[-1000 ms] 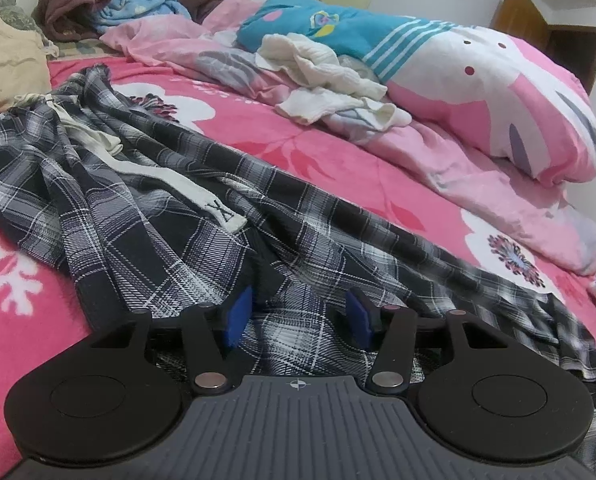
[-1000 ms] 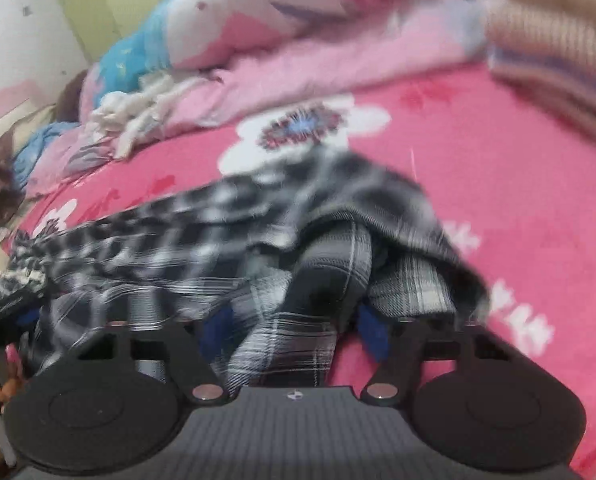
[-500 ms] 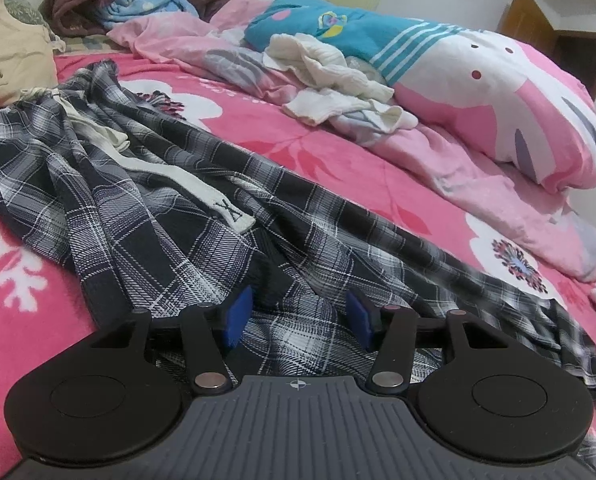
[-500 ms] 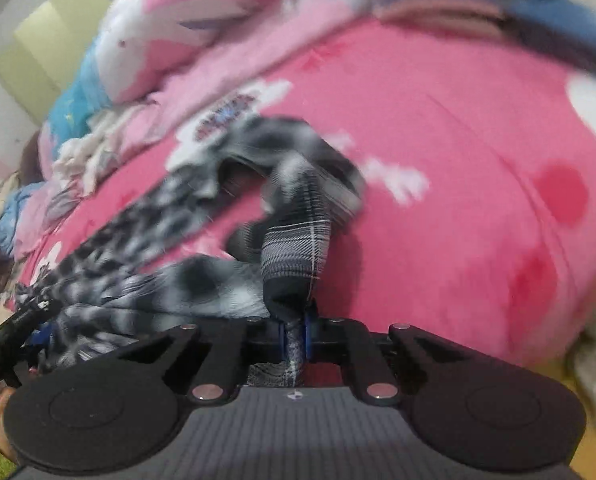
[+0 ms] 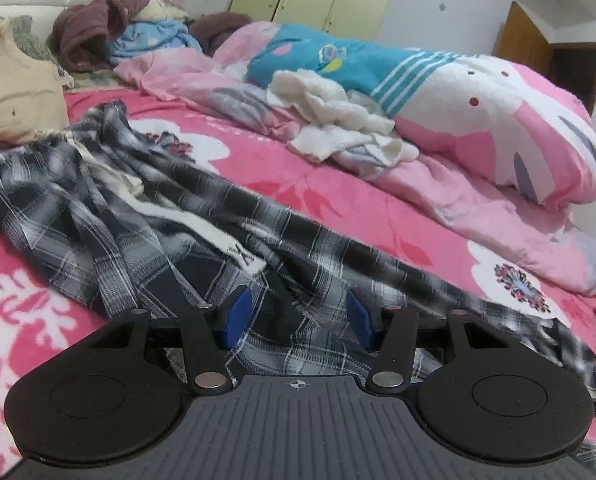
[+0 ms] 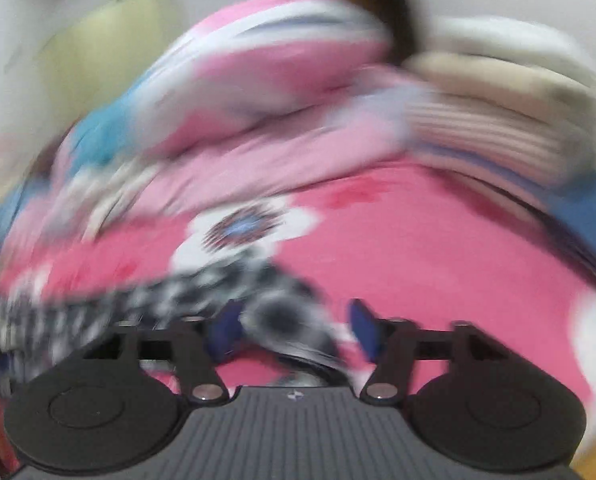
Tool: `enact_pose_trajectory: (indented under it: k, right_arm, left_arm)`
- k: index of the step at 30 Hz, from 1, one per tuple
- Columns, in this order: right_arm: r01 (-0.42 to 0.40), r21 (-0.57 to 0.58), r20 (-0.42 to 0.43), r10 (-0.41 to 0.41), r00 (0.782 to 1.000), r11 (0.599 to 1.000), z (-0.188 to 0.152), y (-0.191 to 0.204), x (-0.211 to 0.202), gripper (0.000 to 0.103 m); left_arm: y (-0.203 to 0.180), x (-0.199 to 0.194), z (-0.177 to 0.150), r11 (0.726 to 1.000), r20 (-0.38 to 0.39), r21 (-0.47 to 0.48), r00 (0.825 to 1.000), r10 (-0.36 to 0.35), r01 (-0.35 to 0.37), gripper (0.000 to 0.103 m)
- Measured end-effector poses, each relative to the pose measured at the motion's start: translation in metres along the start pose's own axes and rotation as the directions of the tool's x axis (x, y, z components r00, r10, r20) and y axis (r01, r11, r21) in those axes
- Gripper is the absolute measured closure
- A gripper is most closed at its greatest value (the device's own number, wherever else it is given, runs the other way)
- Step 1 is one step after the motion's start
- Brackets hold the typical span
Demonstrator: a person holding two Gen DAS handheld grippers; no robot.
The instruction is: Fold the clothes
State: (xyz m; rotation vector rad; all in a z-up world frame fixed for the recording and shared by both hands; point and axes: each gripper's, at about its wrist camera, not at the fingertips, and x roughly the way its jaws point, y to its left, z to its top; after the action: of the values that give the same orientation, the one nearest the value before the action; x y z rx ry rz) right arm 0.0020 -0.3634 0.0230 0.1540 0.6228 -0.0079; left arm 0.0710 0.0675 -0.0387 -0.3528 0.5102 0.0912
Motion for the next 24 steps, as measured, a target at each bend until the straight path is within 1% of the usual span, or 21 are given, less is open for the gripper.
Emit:
enact_pose_trajectory:
  k: [1, 2, 3, 4, 5, 6, 7, 8, 9, 10, 11, 12, 13, 14, 16, 20, 24]
  right_arm:
    - [-0.021, -0.096, -0.028, 0.018, 0.999, 0.995, 0.002, 0.015, 0.017, 0.028]
    - [-0.039, -0.198, -0.058, 0.028, 0.998, 0.979, 0.001, 0.032, 0.035, 0.028]
    - [-0.051, -0.296, -0.075, 0.03, 0.997, 0.954, -0.001, 0.047, 0.051, 0.028]
    - [-0.063, -0.393, -0.085, 0.032, 0.996, 0.917, -0.005, 0.06, 0.067, 0.029]
    - [-0.079, -0.462, -0.1, 0.036, 0.994, 0.884, -0.009, 0.07, 0.08, 0.029]
    - [-0.095, -0.497, -0.119, 0.04, 0.992, 0.863, -0.012, 0.076, 0.089, 0.03]
    - [-0.112, -0.516, -0.14, 0.045, 0.989, 0.849, -0.013, 0.079, 0.099, 0.035]
    - [-0.127, -0.52, -0.158, 0.051, 0.986, 0.845, -0.012, 0.079, 0.106, 0.041]
    - [-0.141, -0.519, -0.173, 0.058, 0.983, 0.843, -0.012, 0.078, 0.113, 0.042]
    - [-0.149, -0.515, -0.18, 0.063, 0.982, 0.844, -0.011, 0.076, 0.117, 0.047]
    - [-0.153, -0.508, -0.182, 0.068, 0.981, 0.848, -0.009, 0.073, 0.119, 0.054]
    - [-0.153, -0.498, -0.183, 0.07, 0.981, 0.853, -0.007, 0.069, 0.12, 0.058]
    - [-0.15, -0.482, -0.18, 0.07, 0.981, 0.863, -0.004, 0.065, 0.12, 0.067]
    - [-0.145, -0.46, -0.173, 0.071, 0.982, 0.876, -0.002, 0.061, 0.118, 0.079]
    - [-0.124, -0.429, -0.149, 0.065, 0.987, 0.895, 0.003, 0.051, 0.113, 0.092]
    - [-0.095, -0.355, -0.092, 0.066, 0.994, 0.93, 0.019, 0.024, 0.102, 0.097]
    - [-0.064, -0.186, 0.007, 0.067, 0.998, 0.98, 0.051, -0.017, 0.087, 0.098]
  left_arm:
    - [0.001, 0.003, -0.001, 1.0, -0.012, -0.002, 1.0, 0.004, -0.004, 0.051]
    - [0.001, 0.006, -0.002, 1.0, -0.024, -0.004, 1.0, 0.01, -0.01, 0.051]
    - [0.003, 0.008, -0.002, 1.0, -0.033, -0.005, 0.999, 0.018, -0.019, 0.051]
    - [0.003, 0.01, -0.003, 1.0, -0.038, -0.005, 0.999, 0.025, -0.025, 0.051]
    - [0.004, 0.011, -0.003, 1.0, -0.039, -0.006, 0.999, 0.029, -0.03, 0.051]
    - [0.004, 0.012, -0.003, 0.999, -0.04, -0.006, 0.999, 0.033, -0.033, 0.051]
    - [0.005, 0.012, -0.004, 0.999, -0.039, -0.004, 0.999, 0.035, -0.036, 0.051]
    - [0.004, 0.013, -0.004, 0.999, -0.039, -0.003, 0.999, 0.038, -0.038, 0.051]
    - [0.004, 0.013, -0.004, 0.999, -0.039, -0.002, 0.998, 0.04, -0.04, 0.051]
    - [0.004, 0.014, -0.004, 0.999, -0.04, -0.002, 0.998, 0.042, -0.042, 0.051]
    - [0.003, 0.014, -0.005, 0.999, -0.041, -0.001, 0.998, 0.044, -0.044, 0.05]
    - [0.003, 0.015, -0.005, 0.999, -0.042, 0.001, 0.998, 0.046, -0.046, 0.05]
    - [0.002, 0.015, -0.005, 0.999, -0.042, 0.003, 0.998, 0.048, -0.047, 0.05]
    - [0.002, 0.016, -0.005, 0.999, -0.042, 0.005, 0.998, 0.049, -0.049, 0.05]
    - [0.001, 0.016, -0.006, 0.999, -0.041, 0.011, 0.998, 0.053, -0.053, 0.049]
    - [0.001, 0.017, -0.007, 0.998, -0.037, 0.018, 0.998, 0.057, -0.056, 0.049]
    - [0.001, 0.017, -0.008, 0.998, -0.037, 0.017, 0.998, 0.058, -0.057, 0.049]
